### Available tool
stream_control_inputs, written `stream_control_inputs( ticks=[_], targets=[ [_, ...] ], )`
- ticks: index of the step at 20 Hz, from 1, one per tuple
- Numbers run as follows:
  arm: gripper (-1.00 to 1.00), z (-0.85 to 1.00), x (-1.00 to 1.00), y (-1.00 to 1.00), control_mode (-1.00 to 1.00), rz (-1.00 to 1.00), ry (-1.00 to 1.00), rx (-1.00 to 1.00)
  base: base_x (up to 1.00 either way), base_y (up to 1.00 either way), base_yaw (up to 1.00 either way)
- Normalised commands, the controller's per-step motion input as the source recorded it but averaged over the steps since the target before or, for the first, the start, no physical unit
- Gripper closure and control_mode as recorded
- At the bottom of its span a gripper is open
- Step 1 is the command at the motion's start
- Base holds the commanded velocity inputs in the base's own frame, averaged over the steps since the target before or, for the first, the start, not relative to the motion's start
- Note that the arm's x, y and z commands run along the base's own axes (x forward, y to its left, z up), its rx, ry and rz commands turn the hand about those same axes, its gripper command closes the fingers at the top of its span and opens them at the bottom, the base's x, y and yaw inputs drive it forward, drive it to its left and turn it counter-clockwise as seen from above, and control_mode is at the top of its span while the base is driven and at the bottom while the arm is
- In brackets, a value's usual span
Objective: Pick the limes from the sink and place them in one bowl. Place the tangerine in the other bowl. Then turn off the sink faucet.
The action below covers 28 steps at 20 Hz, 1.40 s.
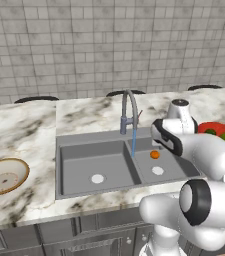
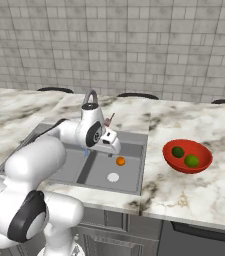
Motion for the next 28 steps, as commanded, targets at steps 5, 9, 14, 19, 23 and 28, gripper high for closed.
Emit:
stream_control_inputs(
  ticks=[5, 9, 14, 19, 23, 28],
  targets=[
    [-1.0, -0.03, 0.1, 0.0, -1.0, 0.0, 0.0, 0.0, 0.0, 0.0, 0.0],
    [-1.0, -0.08, 0.13, 0.0, -1.0, 0.0, -0.06, 0.0, 0.0, 0.0, 0.0],
    [-1.0, -0.31, 0.12, 0.0, -1.0, 0.0, -0.1, 0.0, 0.0, 0.0, 0.0],
    [-1.0, -0.3, 0.12, 0.0, -1.0, 0.0, -0.04, 0.0, 0.0, 0.0, 0.0],
    [-1.0, -0.1, 0.15, -0.02, -1.0, 0.0, 0.0, 0.0, 0.0, 0.0, 0.0],
    [-1.0, -0.03, 0.16, -0.03, -1.0, 0.0, 0.0, 0.0, 0.0, 0.0, 0.0]
  ],
)
